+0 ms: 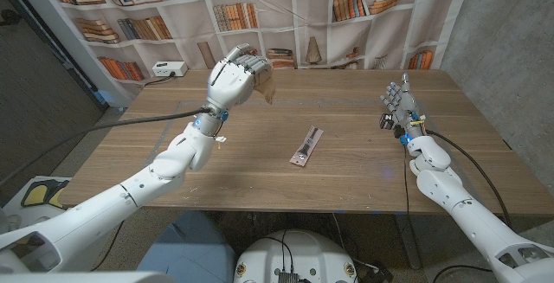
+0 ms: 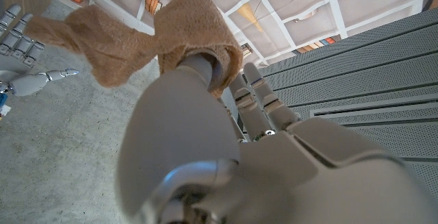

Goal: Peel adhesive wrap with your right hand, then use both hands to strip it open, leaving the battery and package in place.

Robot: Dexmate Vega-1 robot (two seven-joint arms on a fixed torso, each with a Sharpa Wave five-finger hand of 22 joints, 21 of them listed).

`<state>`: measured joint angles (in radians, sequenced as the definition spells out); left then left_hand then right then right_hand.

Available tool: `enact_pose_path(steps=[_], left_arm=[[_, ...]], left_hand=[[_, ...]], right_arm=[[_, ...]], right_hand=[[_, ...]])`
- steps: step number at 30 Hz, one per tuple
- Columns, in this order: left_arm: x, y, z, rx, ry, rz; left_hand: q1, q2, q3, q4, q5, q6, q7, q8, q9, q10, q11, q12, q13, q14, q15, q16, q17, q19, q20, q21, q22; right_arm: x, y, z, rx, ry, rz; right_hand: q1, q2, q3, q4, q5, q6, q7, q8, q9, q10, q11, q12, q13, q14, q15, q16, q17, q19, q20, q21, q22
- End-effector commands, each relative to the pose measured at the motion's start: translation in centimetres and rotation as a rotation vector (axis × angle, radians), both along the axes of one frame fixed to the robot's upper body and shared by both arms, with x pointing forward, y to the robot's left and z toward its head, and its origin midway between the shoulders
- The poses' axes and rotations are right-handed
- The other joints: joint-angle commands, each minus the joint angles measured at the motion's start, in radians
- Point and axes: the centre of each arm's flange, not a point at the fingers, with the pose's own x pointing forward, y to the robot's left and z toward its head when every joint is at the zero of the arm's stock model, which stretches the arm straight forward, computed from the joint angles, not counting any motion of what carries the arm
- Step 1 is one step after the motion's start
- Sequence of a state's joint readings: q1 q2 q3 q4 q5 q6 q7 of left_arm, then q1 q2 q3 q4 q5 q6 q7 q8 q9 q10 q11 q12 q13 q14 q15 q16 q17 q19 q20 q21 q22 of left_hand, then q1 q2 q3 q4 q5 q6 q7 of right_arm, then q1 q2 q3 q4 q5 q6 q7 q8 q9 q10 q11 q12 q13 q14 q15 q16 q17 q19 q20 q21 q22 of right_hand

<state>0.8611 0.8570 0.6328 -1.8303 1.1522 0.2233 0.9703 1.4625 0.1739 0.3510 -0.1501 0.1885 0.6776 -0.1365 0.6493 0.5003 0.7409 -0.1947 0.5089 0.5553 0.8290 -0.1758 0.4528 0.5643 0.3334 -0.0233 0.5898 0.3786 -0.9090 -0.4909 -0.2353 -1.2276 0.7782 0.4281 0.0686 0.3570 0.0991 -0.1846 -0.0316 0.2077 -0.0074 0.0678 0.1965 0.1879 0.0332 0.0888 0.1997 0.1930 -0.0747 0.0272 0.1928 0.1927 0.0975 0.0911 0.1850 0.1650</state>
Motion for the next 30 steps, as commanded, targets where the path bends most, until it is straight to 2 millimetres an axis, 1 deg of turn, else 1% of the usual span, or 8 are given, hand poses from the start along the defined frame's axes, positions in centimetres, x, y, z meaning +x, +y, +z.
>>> enact_pose_path(steps=[1, 13, 19, 20, 21, 23, 25, 30], left_arm=[[-1.1, -0.6, 0.7, -0.008, -0.047, -0.050], [-1.7, -1.6, 1.3, 0.011, -0.093, -0.081], [-2.1, -2.1, 1.4, 0.009, -0.108, -0.094], [-2.2, -2.1, 1.4, 0.006, -0.109, -0.096], [-2.2, -2.2, 1.4, 0.005, -0.111, -0.098], [-2.3, -2.3, 1.4, 0.001, -0.114, -0.101], [-2.3, -2.5, 1.4, -0.007, -0.114, -0.103], [-2.4, -2.7, 1.4, -0.023, -0.116, -0.110]], left_hand=[[-0.002, 0.011, 0.000, 0.006, 0.002, -0.004, -0.002, 0.003, 0.000, -0.008, -0.001, -0.004, 0.002, 0.053, -0.061, -0.002, 0.008, -0.007, 0.000, 0.012, 0.005], [-0.004, 0.012, -0.001, 0.011, 0.001, -0.018, 0.000, 0.000, -0.004, -0.027, -0.001, -0.005, 0.009, 0.040, -0.061, -0.015, 0.011, -0.019, -0.001, 0.024, 0.008], [-0.013, 0.014, -0.004, 0.019, 0.002, -0.062, -0.003, -0.016, -0.012, -0.091, 0.000, -0.018, 0.028, -0.003, -0.061, -0.049, 0.005, -0.033, 0.005, 0.045, 0.009], [-0.021, 0.015, -0.007, 0.026, 0.001, -0.078, -0.009, -0.022, -0.015, -0.115, 0.003, -0.025, 0.034, -0.019, -0.061, -0.059, 0.005, -0.036, 0.006, 0.052, 0.008], [-0.033, 0.019, -0.009, 0.035, 0.000, -0.111, 0.001, -0.036, -0.019, -0.150, 0.005, -0.039, 0.037, -0.047, -0.057, -0.074, 0.005, -0.041, 0.008, 0.059, 0.006], [-0.043, 0.020, -0.008, 0.042, 0.000, -0.150, -0.004, -0.052, -0.025, -0.191, 0.004, -0.057, 0.039, -0.078, -0.058, -0.089, 0.006, -0.047, 0.009, 0.068, 0.000], [-0.061, 0.024, 0.001, 0.058, 0.000, -0.216, -0.004, -0.080, -0.036, -0.252, 0.001, -0.086, 0.042, -0.124, -0.056, -0.118, 0.003, -0.056, 0.014, 0.077, -0.013], [-0.112, 0.020, 0.033, 0.091, 0.000, -0.357, -0.025, -0.153, -0.066, -0.330, 0.006, -0.116, 0.044, -0.190, -0.050, -0.178, -0.010, -0.074, 0.028, 0.088, -0.047]], right_arm=[[0.1, -0.1, 0.0, 0.008, -0.009, 0.009], [0.0, -0.6, -0.1, 0.026, -0.021, 0.011], [0.1, -0.8, -0.2, 0.034, -0.027, 0.016], [0.1, -0.8, -0.2, 0.035, -0.028, 0.017], [0.1, -0.9, -0.2, 0.034, -0.028, 0.017], [0.2, -0.9, -0.2, 0.034, -0.029, 0.018], [0.2, -0.9, -0.2, 0.034, -0.031, 0.019], [0.2, -1.0, -0.2, 0.030, -0.028, 0.021]], right_hand=[[-0.004, 0.009, 0.002, -0.001, -0.002, 0.000, -0.004, 0.002, 0.003, 0.006, -0.001, 0.006, 0.004, -0.002, -0.007, 0.010, 0.004, 0.006, 0.003, 0.006, 0.005], [-0.005, 0.009, 0.002, -0.001, -0.002, 0.001, -0.004, 0.002, 0.003, 0.008, -0.002, 0.006, 0.004, -0.002, -0.008, 0.010, 0.004, 0.006, 0.004, 0.006, 0.005], [-0.005, 0.009, 0.003, -0.001, -0.002, 0.008, -0.008, 0.005, 0.003, 0.009, -0.005, 0.006, 0.004, 0.000, -0.012, 0.010, 0.004, 0.008, 0.004, 0.006, 0.005], [-0.005, 0.009, 0.003, -0.001, -0.002, 0.009, -0.010, 0.005, 0.003, 0.011, -0.006, 0.007, 0.004, 0.000, -0.012, 0.010, 0.004, 0.008, 0.004, 0.006, 0.005], [-0.005, 0.009, 0.003, -0.001, -0.002, 0.010, -0.011, 0.005, 0.003, 0.011, -0.006, 0.007, 0.004, 0.001, -0.012, 0.011, 0.004, 0.008, 0.004, 0.006, 0.005], [-0.005, 0.009, 0.003, -0.001, -0.002, 0.012, -0.012, 0.006, 0.003, 0.013, -0.008, 0.007, 0.004, 0.001, -0.013, 0.011, 0.004, 0.008, 0.004, 0.006, 0.005], [-0.005, 0.009, 0.003, -0.002, -0.002, 0.016, -0.013, 0.007, 0.003, 0.013, -0.008, 0.008, 0.004, 0.002, -0.014, 0.011, 0.004, 0.008, 0.005, 0.006, 0.005], [-0.005, 0.008, 0.003, -0.002, -0.002, 0.021, -0.016, 0.009, 0.003, 0.018, -0.012, 0.009, 0.004, 0.004, -0.018, 0.011, 0.004, 0.009, 0.005, 0.006, 0.005]])
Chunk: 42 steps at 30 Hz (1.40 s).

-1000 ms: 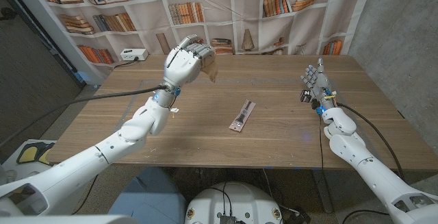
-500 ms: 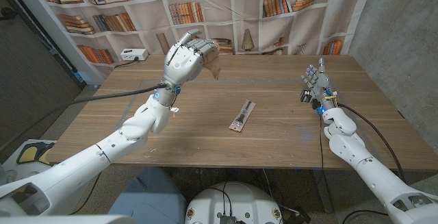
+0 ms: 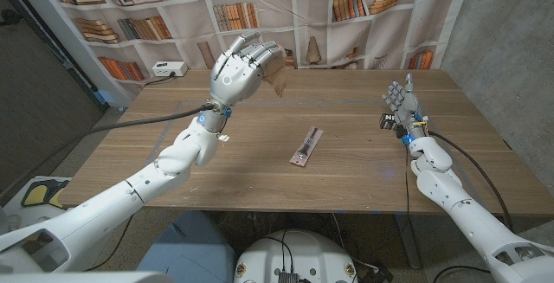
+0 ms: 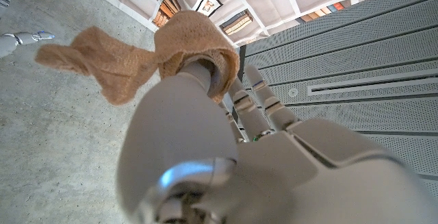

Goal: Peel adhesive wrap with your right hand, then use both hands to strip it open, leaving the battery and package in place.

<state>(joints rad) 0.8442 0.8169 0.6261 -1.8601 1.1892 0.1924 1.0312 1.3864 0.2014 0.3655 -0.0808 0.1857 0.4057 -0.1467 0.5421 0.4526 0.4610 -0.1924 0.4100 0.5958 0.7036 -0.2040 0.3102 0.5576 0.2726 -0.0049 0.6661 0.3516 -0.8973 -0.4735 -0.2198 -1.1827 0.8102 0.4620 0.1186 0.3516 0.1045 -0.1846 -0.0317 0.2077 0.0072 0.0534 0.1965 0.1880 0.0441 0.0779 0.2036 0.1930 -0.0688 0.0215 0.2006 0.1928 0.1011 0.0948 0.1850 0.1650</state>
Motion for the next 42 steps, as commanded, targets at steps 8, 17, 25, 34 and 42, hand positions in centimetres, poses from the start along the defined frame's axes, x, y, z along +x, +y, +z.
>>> enact_pose_path(steps=[8, 17, 25, 34, 42], left_arm=[[-0.4, -0.8, 0.0, -0.035, -0.007, -0.022], [-0.4, -1.0, -0.1, -0.044, -0.010, -0.037], [-0.8, -1.3, -0.1, -0.089, -0.019, -0.070], [-0.6, -1.6, -0.4, -0.176, -0.005, -0.130], [-0.3, -1.8, -0.8, -0.236, 0.020, -0.184]], left_hand=[[-0.072, -0.014, 0.031, 0.033, 0.000, -0.158, -0.020, -0.096, -0.042, -0.119, 0.021, -0.044, 0.004, -0.127, -0.010, -0.065, 0.004, -0.039, 0.021, 0.014, -0.043], [-0.109, -0.017, 0.047, 0.044, 0.000, -0.204, -0.025, -0.130, -0.063, -0.202, 0.037, -0.083, -0.007, -0.219, 0.003, -0.104, 0.002, -0.063, 0.025, 0.017, -0.065], [-0.176, -0.019, 0.061, 0.064, -0.006, -0.257, -0.019, -0.165, -0.090, -0.300, 0.059, -0.149, -0.039, -0.376, 0.033, -0.137, -0.044, -0.124, 0.038, 0.011, -0.099], [-0.272, 0.006, 0.076, 0.167, 0.005, -0.255, -0.023, -0.174, -0.103, -0.300, 0.057, -0.164, -0.057, -0.387, 0.030, -0.117, -0.059, -0.132, 0.037, 0.023, -0.113], [-0.403, -0.010, 0.052, 0.268, 0.026, -0.246, -0.029, -0.180, -0.113, -0.292, 0.047, -0.170, -0.073, -0.381, 0.020, -0.112, -0.079, -0.134, 0.029, 0.033, -0.127]], right_arm=[[0.2, -0.2, 0.1, -0.002, -0.001, 0.008], [0.4, -0.1, 0.2, -0.003, -0.004, 0.012], [0.3, 0.0, 0.0, 0.004, -0.006, 0.014], [0.1, 0.0, -0.1, 0.006, -0.009, 0.014], [-0.1, 0.1, -0.2, 0.009, -0.012, 0.015]], right_hand=[[0.000, 0.003, 0.004, -0.002, -0.003, 0.011, -0.003, 0.010, 0.003, 0.011, -0.003, 0.006, 0.004, -0.001, -0.015, 0.004, 0.004, 0.005, 0.001, 0.006, 0.005], [0.001, 0.004, 0.005, -0.002, -0.002, 0.013, -0.003, 0.009, 0.003, 0.011, -0.003, 0.006, 0.004, -0.001, -0.016, 0.003, 0.004, 0.006, 0.001, 0.006, 0.005], [0.001, 0.005, 0.006, -0.003, -0.002, 0.018, -0.011, 0.010, 0.003, 0.012, -0.005, 0.006, 0.004, 0.000, -0.018, 0.003, 0.004, 0.006, 0.002, 0.005, 0.005], [0.002, 0.006, 0.008, -0.004, -0.002, 0.021, -0.013, 0.010, 0.003, 0.013, -0.009, 0.005, 0.004, 0.001, -0.020, 0.003, 0.003, 0.008, 0.001, 0.006, 0.005], [0.002, 0.005, 0.008, -0.004, -0.003, 0.021, -0.013, 0.009, 0.003, 0.013, -0.010, 0.005, 0.004, 0.002, -0.021, 0.003, 0.003, 0.009, 0.002, 0.006, 0.005]])
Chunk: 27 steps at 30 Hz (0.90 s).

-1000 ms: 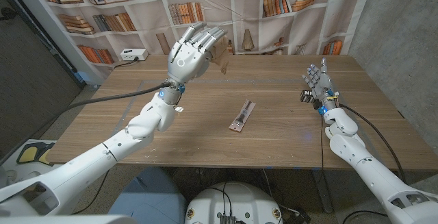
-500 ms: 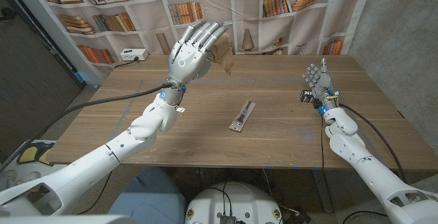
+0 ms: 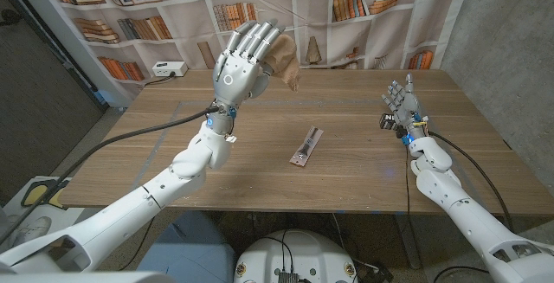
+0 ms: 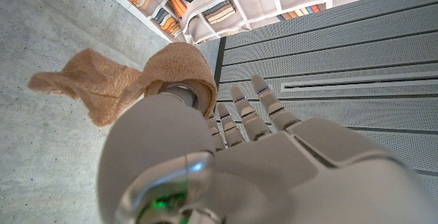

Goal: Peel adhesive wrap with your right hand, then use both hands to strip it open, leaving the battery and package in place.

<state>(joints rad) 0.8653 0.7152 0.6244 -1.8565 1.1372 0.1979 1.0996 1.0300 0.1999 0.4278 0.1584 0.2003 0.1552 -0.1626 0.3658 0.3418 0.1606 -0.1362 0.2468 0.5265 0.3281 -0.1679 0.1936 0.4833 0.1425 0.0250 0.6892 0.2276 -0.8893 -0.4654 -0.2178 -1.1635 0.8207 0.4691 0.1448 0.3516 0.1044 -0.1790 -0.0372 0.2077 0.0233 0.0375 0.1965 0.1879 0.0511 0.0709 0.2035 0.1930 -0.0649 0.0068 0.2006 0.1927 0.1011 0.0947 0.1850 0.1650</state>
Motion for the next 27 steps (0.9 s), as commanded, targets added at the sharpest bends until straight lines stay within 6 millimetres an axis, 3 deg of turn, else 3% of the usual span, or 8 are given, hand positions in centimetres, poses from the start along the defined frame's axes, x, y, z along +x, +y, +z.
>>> enact_pose_path(steps=[1, 5, 6, 17, 23, 25, 27], left_arm=[[0.3, -0.3, -0.6, -0.114, 0.031, -0.085], [0.4, -0.4, -0.9, -0.159, 0.052, -0.129], [0.5, -0.4, -1.0, -0.169, 0.056, -0.137], [0.6, -0.7, -2.1, -0.266, 0.104, -0.233], [0.8, -0.6, -2.5, -0.331, 0.129, -0.292], [0.9, -0.6, -2.7, -0.352, 0.139, -0.311], [1.0, -0.5, -2.9, -0.373, 0.151, -0.331]], left_hand=[[-0.062, -0.009, -0.015, 0.033, 0.014, 0.004, -0.014, -0.005, -0.004, 0.009, -0.010, -0.007, -0.005, -0.005, -0.017, 0.005, -0.007, -0.004, -0.001, 0.011, -0.004], [-0.097, -0.009, -0.026, 0.040, 0.021, 0.003, -0.015, -0.008, -0.006, 0.011, -0.013, -0.008, -0.008, 0.000, -0.019, 0.007, -0.011, -0.003, -0.002, 0.013, -0.007], [-0.139, -0.007, -0.039, 0.042, 0.029, -0.004, -0.015, -0.013, -0.009, 0.008, -0.014, -0.010, -0.012, -0.003, -0.019, 0.006, -0.015, -0.009, -0.003, 0.013, -0.009], [-0.293, -0.026, -0.103, 0.040, 0.061, -0.003, -0.025, -0.023, -0.020, 0.015, -0.025, -0.009, -0.025, 0.007, -0.027, 0.007, -0.035, -0.008, -0.013, 0.019, -0.017], [-0.340, -0.036, -0.129, 0.037, 0.073, -0.005, -0.027, -0.026, -0.025, 0.016, -0.030, -0.010, -0.029, 0.010, -0.030, 0.007, -0.042, -0.009, -0.016, 0.019, -0.020], [-0.390, -0.045, -0.158, 0.035, 0.088, -0.002, -0.031, -0.028, -0.027, 0.018, -0.033, -0.008, -0.033, 0.013, -0.032, 0.007, -0.050, -0.007, -0.021, 0.019, -0.023], [-0.404, -0.049, -0.168, 0.033, 0.094, -0.003, -0.031, -0.028, -0.028, 0.019, -0.032, -0.008, -0.034, 0.014, -0.035, 0.007, -0.053, -0.006, -0.022, 0.019, -0.024]], right_arm=[[-0.2, 0.1, -0.1, 0.006, -0.006, 0.001], [-0.2, 0.1, -0.2, 0.008, -0.007, 0.003], [-0.2, 0.2, -0.3, 0.007, -0.006, 0.003], [-0.2, 0.4, -0.3, 0.009, -0.014, 0.010], [-0.2, 0.6, -0.4, 0.017, -0.021, 0.013], [-0.2, 0.6, -0.4, 0.020, -0.022, 0.014], [-0.2, 0.7, -0.5, 0.023, -0.024, 0.014]], right_hand=[[0.002, 0.005, 0.003, 0.002, -0.003, 0.006, 0.003, 0.010, 0.003, 0.006, -0.003, 0.005, 0.004, -0.002, -0.007, 0.003, 0.003, 0.009, 0.003, 0.006, 0.005], [0.002, 0.005, 0.003, 0.001, -0.003, 0.007, 0.002, 0.010, 0.003, 0.007, -0.005, 0.005, 0.004, -0.001, -0.007, 0.003, 0.003, 0.009, 0.003, 0.006, 0.005], [0.002, 0.005, 0.003, 0.001, -0.003, 0.008, 0.001, 0.010, 0.003, 0.007, -0.006, 0.005, 0.004, -0.001, -0.007, 0.003, 0.003, 0.009, 0.003, 0.006, 0.005], [0.000, 0.004, 0.003, 0.002, -0.003, 0.011, -0.001, 0.010, 0.003, 0.008, -0.005, 0.005, 0.004, -0.001, -0.009, 0.003, 0.003, 0.011, 0.004, 0.006, 0.005], [0.000, 0.004, 0.003, 0.001, -0.003, 0.010, -0.002, 0.009, 0.003, 0.008, -0.009, 0.005, 0.004, -0.001, -0.010, 0.003, 0.003, 0.012, 0.005, 0.006, 0.005], [0.000, 0.004, 0.003, 0.001, -0.003, 0.011, -0.002, 0.009, 0.003, 0.008, -0.010, 0.004, 0.004, -0.001, -0.010, 0.003, 0.003, 0.012, 0.005, 0.006, 0.005], [0.000, 0.003, 0.003, 0.001, -0.003, 0.011, -0.002, 0.009, 0.003, 0.009, -0.010, 0.005, 0.004, -0.001, -0.012, 0.003, 0.003, 0.012, 0.005, 0.006, 0.005]])
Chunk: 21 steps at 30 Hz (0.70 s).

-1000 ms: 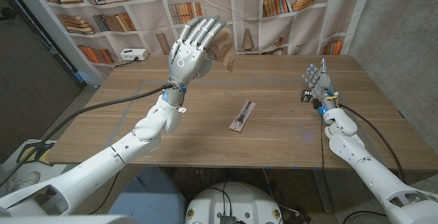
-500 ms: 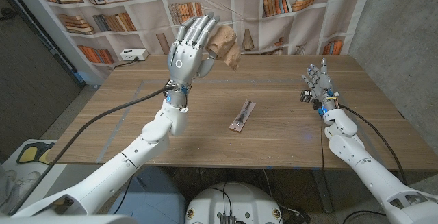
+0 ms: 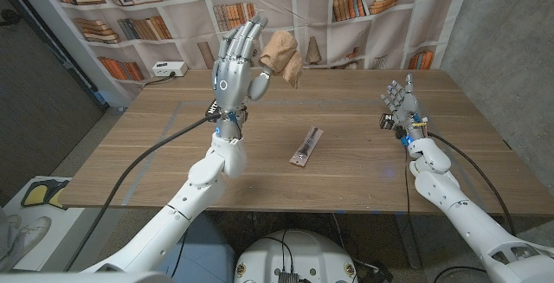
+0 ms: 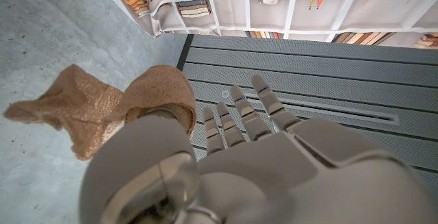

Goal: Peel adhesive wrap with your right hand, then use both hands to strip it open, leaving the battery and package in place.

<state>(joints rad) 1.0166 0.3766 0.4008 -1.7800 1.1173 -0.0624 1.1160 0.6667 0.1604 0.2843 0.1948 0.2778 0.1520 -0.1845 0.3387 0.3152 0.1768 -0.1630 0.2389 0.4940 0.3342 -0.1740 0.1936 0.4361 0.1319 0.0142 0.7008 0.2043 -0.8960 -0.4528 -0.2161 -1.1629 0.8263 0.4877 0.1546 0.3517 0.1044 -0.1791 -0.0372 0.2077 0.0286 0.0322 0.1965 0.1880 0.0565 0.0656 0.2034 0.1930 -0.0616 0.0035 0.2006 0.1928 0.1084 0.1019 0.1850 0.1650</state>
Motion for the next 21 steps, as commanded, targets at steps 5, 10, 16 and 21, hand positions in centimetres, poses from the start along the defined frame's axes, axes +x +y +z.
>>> enact_pose_path(steps=[5, 10, 16, 21], left_arm=[[0.6, 0.5, -1.6, -0.192, 0.093, -0.168], [1.0, 0.9, -1.8, -0.235, 0.120, -0.203], [1.4, 1.3, -2.2, -0.276, 0.153, -0.248], [1.7, 1.6, -2.5, -0.320, 0.184, -0.302]], left_hand=[[-0.082, -0.037, -0.060, -0.010, 0.035, 0.001, -0.015, -0.003, -0.005, 0.007, -0.015, 0.003, -0.003, 0.015, -0.035, 0.008, -0.015, 0.010, -0.019, 0.004, -0.006], [-0.108, -0.059, -0.087, -0.015, 0.050, 0.000, -0.017, -0.006, -0.008, 0.012, -0.023, 0.006, -0.005, 0.019, -0.036, 0.007, -0.023, 0.013, -0.025, 0.001, -0.010], [-0.150, -0.090, -0.135, -0.023, 0.091, -0.031, 0.012, -0.022, -0.013, -0.003, -0.003, 0.002, -0.008, 0.012, -0.027, 0.004, -0.038, 0.008, -0.005, -0.011, -0.015], [-0.170, -0.109, -0.160, -0.024, 0.109, -0.040, 0.020, -0.027, -0.017, 0.002, 0.003, 0.006, -0.008, 0.014, -0.025, 0.005, -0.042, 0.008, -0.001, -0.016, -0.016]], right_arm=[[-0.2, 0.3, -0.2, 0.011, -0.013, 0.004], [-0.2, 0.3, -0.1, 0.012, -0.016, 0.002], [-0.2, 0.3, -0.2, 0.014, -0.015, 0.004], [-0.2, 0.4, -0.3, 0.015, -0.017, 0.006]], right_hand=[[0.000, 0.003, 0.003, 0.001, -0.003, 0.006, 0.003, 0.008, 0.002, 0.003, -0.004, 0.004, 0.004, -0.004, -0.009, 0.003, 0.003, 0.005, -0.002, 0.006, 0.005], [0.000, 0.003, 0.004, 0.001, -0.003, 0.006, 0.002, 0.008, 0.003, 0.004, -0.004, 0.005, 0.004, -0.004, -0.010, 0.003, 0.003, 0.006, -0.002, 0.006, 0.005], [-0.001, 0.002, 0.004, 0.001, -0.003, 0.007, 0.000, 0.008, 0.003, 0.006, -0.005, 0.005, 0.004, -0.002, -0.011, 0.003, 0.003, 0.006, -0.003, 0.006, 0.005], [0.000, 0.003, 0.005, 0.000, -0.003, 0.007, 0.000, 0.007, 0.003, 0.005, -0.008, 0.004, 0.004, -0.002, -0.011, 0.003, 0.003, 0.006, -0.002, 0.006, 0.005]])
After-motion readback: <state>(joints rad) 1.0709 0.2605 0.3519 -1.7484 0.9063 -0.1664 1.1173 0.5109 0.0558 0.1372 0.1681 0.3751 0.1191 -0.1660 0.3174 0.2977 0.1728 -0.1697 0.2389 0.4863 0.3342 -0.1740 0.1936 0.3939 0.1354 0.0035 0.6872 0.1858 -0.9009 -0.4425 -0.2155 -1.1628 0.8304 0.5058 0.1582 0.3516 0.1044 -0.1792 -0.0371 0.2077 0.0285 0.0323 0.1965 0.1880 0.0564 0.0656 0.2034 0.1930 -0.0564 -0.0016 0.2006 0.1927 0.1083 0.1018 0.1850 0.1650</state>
